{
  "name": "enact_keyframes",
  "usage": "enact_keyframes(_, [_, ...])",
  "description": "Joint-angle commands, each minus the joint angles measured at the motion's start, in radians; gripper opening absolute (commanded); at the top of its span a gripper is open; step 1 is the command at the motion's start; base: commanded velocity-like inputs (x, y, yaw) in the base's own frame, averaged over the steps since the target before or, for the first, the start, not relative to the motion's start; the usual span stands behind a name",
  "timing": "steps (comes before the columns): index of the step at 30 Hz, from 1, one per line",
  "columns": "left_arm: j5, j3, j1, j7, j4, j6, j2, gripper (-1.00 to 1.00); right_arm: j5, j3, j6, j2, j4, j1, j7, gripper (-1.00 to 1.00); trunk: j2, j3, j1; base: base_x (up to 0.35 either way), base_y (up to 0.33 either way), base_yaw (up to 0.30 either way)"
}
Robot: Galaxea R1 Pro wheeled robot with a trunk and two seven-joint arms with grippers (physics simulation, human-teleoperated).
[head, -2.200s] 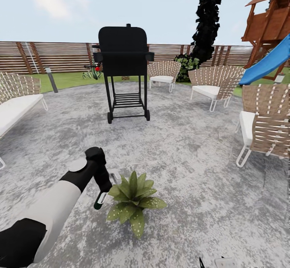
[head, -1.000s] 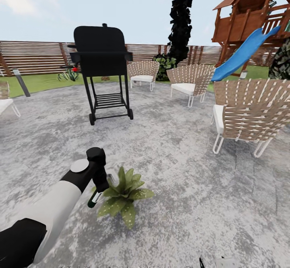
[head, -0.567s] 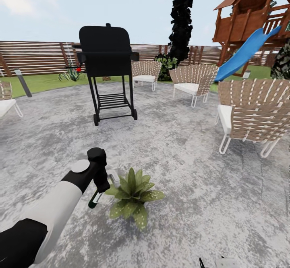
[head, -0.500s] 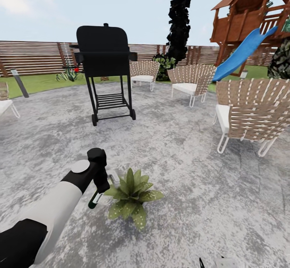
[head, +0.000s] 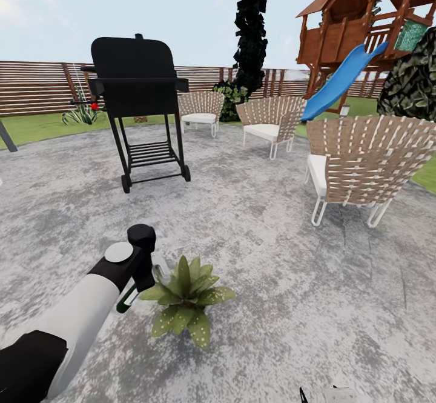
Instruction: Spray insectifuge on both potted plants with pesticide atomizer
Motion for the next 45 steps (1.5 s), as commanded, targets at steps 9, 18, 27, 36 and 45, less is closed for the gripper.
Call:
enact_keyframes(9, [-0.014, -0.003, 0.001, -0.009, -0.001, 0.011, -0.008, -1.00, 0.010, -0.006, -0.004, 0.000, 0.001, -0.001, -0.003, 1.00, 0.000, -0.001, 0.000, 0.193, 0.174, 0.000])
enact_keyframes(18, [-0.014, -0.008, 0.004, -0.009, 0.001, 0.010, -0.010, -1.00, 0.010, -0.006, -0.004, 0.000, 0.001, -0.001, -0.002, 1.00, 0.000, -0.001, 0.000, 0.010, 0.008, -0.059])
enact_keyframes(27, [-0.014, -0.005, 0.006, -0.009, 0.003, 0.012, -0.003, -1.00, 0.010, -0.006, -0.004, 0.000, 0.001, -0.001, -0.003, 1.00, 0.000, -0.001, 0.000, -0.107, 0.068, -0.090])
enact_keyframes(36, [-0.014, -0.005, 0.008, -0.009, 0.004, 0.013, -0.001, -1.00, 0.010, -0.006, -0.004, 0.000, 0.001, -0.001, -0.003, 1.00, 0.000, -0.001, 0.000, -0.012, 0.144, 0.000])
enact_keyframes(45, [-0.005, 0.003, 0.025, -0.009, 0.004, 0.040, -0.004, -1.00, 0.010, -0.006, -0.004, 0.000, 0.001, -0.001, -0.002, 1.00, 0.000, -0.001, 0.000, 0.007, 0.001, 0.000])
